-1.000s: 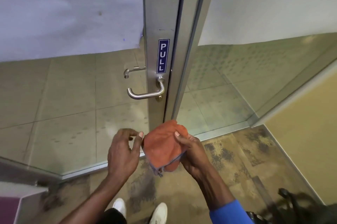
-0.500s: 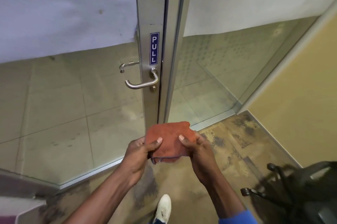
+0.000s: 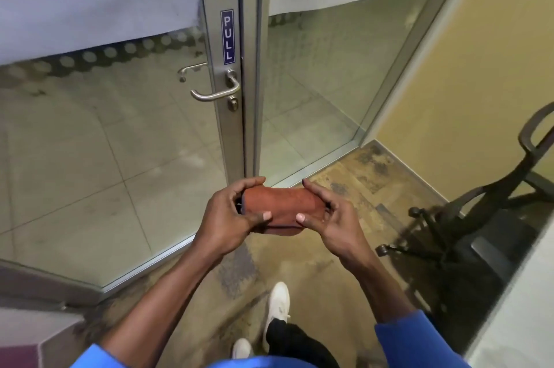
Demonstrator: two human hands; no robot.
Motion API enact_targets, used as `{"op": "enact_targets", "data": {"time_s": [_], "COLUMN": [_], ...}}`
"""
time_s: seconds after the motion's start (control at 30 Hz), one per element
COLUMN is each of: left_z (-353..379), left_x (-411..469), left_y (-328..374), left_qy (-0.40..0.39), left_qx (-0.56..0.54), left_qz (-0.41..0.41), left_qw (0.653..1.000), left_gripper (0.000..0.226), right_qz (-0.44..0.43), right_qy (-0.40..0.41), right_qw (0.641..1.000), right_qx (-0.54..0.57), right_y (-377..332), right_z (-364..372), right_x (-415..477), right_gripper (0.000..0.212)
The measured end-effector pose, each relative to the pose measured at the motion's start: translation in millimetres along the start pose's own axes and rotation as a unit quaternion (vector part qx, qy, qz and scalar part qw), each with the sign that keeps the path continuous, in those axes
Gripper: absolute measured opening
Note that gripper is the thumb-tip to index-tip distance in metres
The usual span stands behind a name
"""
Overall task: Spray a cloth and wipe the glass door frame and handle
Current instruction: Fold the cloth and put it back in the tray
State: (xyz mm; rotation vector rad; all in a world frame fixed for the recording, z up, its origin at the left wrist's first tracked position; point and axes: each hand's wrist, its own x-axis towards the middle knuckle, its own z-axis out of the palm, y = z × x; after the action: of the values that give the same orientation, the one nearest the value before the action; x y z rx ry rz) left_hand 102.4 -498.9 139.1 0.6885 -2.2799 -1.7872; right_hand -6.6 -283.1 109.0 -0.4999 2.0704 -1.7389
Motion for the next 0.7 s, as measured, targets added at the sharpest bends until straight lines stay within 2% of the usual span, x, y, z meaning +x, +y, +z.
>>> {"op": "enact_targets", "data": {"time_s": [0.07,0.13,0.27,0.33,0.43,0.5,0.6,0.7], "left_z": [0.6,4.6,16.0,21.4,24.7,54.8,58.9,87.6], "left_x": [-8.7,-15.6,-26.8,-29.7,-30.5,-37.4,-34.5,-36.8], "left_y": [2.6,2.9,-0.9,-1.3,-5.5,3.3,-4.6,-7.5], "left_qy": [-0.006,0.008,0.041,0.063,0.054,-0.002,-0.049,-0.059], "left_qx": [0.071,0.114,0.188,0.227,0.235,0.17,0.029,-0.019], "left_qz": [0.021,0.04,0.124,0.15,0.153,0.114,0.024,0.025], "left_qw": [0.997,0.993,0.974,0.96,0.958,0.979,0.998,0.998], "left_gripper": [0.072,0.067,0.041,0.027,0.02,0.02,0.017,0.01], "right_qz": [0.001,-0.003,-0.073,-0.097,-0.107,-0.087,-0.027,-0.01], "right_qy": [-0.005,0.001,0.056,0.087,0.081,0.065,0.025,0.019], "right_qw": [0.999,0.995,0.963,0.95,0.96,0.98,0.998,1.0], "right_qx": [-0.051,-0.101,-0.253,-0.282,-0.247,-0.17,-0.042,-0.014], "right_y": [0.1,-1.1,-2.3,-3.4,-5.9,-1.9,3.6,9.5], "right_z": [-6.6,-11.7,-22.1,-31.9,-46.5,-78.7,-80.4,-103.6], "right_x": [-11.0,-19.6,-29.9,-35.1,-40.0,-58.4,-61.4,-77.0], "right_gripper": [0.085,0.081,0.042,0.032,0.026,0.026,0.021,0.027]}}
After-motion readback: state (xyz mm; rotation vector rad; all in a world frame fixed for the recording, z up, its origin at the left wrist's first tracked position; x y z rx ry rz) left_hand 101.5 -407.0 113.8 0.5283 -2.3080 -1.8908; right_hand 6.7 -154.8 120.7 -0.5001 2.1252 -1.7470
